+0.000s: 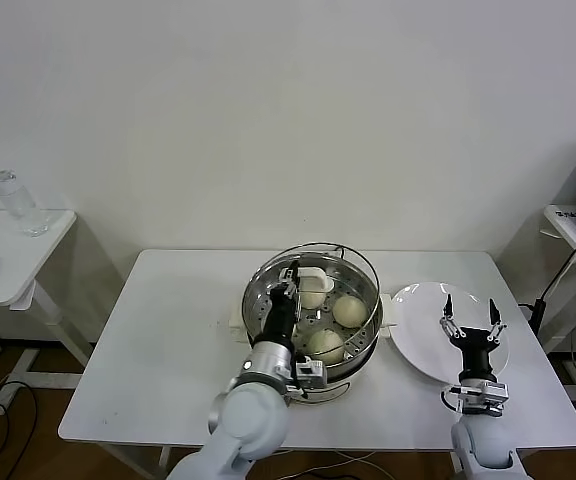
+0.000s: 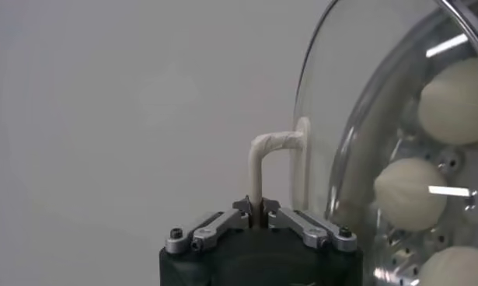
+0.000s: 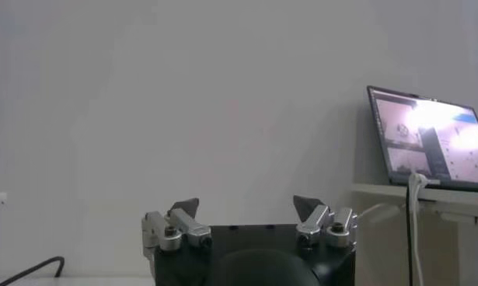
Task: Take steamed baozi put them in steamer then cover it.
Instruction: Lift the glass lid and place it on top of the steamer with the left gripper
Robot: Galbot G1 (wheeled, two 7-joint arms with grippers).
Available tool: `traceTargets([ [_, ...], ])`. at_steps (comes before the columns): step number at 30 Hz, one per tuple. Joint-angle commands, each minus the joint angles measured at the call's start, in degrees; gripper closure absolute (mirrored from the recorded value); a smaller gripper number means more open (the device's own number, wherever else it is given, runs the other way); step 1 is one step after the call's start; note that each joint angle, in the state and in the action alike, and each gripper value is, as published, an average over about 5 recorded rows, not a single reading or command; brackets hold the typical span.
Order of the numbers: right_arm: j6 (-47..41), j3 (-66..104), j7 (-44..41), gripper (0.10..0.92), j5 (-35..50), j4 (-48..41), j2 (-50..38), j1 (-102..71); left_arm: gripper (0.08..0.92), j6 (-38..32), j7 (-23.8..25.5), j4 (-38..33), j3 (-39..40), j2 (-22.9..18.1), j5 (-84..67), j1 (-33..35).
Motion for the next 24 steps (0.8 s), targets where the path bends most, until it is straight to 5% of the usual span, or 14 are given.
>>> traceTargets([
  [1,0.47,0.42,0.02,0.203,-0.03,-0.83,0.29,-0.15,0.811,-0.68,2.88,2.36,1.62,-1.75,9.52,-0.54],
  [24,1.43,0.70,-0.14,0.203,-0.14,-1.80,0.00,-0.21,0.811,-3.20,4.04,5.31,2.59,-2.21,13.97,-0.88],
])
